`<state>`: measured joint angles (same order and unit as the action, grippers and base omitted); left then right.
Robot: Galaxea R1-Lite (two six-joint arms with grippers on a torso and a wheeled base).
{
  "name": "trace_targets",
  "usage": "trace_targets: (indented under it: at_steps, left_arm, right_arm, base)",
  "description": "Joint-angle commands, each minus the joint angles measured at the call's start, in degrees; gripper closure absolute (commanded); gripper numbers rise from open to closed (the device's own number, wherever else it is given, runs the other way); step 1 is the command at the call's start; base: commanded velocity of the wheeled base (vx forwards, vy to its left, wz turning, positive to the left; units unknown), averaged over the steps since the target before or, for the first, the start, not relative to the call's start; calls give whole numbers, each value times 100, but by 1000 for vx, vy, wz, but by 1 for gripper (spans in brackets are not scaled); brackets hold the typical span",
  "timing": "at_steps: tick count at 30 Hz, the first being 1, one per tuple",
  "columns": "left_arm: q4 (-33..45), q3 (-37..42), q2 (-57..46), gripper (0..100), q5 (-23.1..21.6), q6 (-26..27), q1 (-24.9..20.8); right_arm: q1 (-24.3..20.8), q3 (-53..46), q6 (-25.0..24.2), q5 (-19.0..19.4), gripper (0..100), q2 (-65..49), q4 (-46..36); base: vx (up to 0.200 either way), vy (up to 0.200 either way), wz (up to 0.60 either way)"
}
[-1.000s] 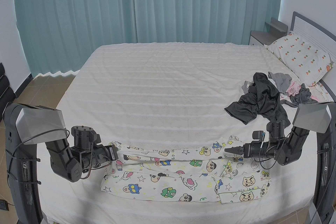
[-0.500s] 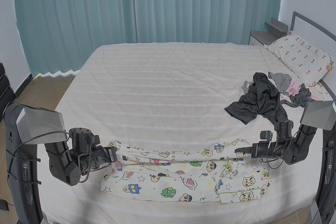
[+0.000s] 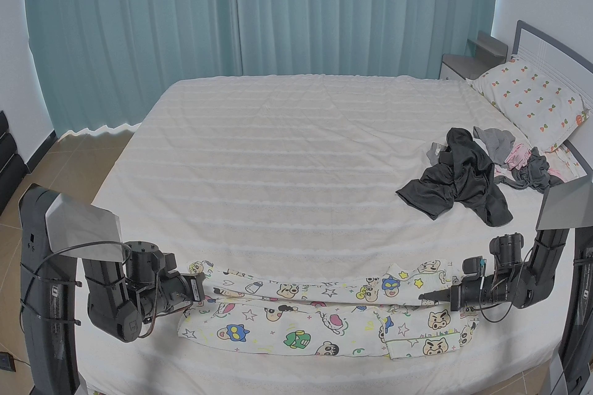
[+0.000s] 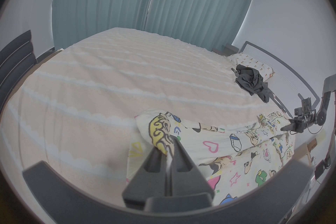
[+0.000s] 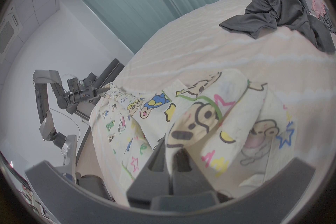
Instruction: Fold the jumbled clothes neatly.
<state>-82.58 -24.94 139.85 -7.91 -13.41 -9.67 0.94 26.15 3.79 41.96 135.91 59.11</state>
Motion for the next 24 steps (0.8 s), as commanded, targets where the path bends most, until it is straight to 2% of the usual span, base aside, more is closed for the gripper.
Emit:
trace_targets:
  at_steps: [1,7,8,9,10,16,21,22,24]
  left_arm:
    - [-74,68,306,100,-9,5,-18]
    - [-100,104,403,100,-9,-4,0]
    - [-100,104,403,0,-9,-13,0]
    - [-100,95,403,0,-9,-21,0]
    - [-100,95,403,0,-9,-30,0]
    - [-127,139,394,0,9,-144,26]
    - [-742,358,385,0,-9,-1120,202]
    - [-742,376,385,0,-9,-1146,211]
    - [-742,517,253,0,-26,-1507,404]
  right_arm:
    - [3,-136,34,-12,100,67,13]
    - [-6,-145,34,-56,100,76,-40]
    - [-6,-145,43,-65,100,76,-40]
    - [-6,-145,43,-65,100,67,-40]
    - [-6,-154,43,-65,0,67,-40]
    - [91,-374,43,-206,0,-144,4]
    - [398,-743,34,-232,0,-540,83]
    - [407,-752,34,-232,0,-557,92]
    - [776,-919,16,-206,0,-759,276]
  base:
    - [0,0,0]
    - [0,0,0]
    - [0,0,0]
    - [0,0,0]
    - [0,0,0]
    - [0,0,0]
    - [0,0,0]
    - [0,0,0]
    - [0,0,0]
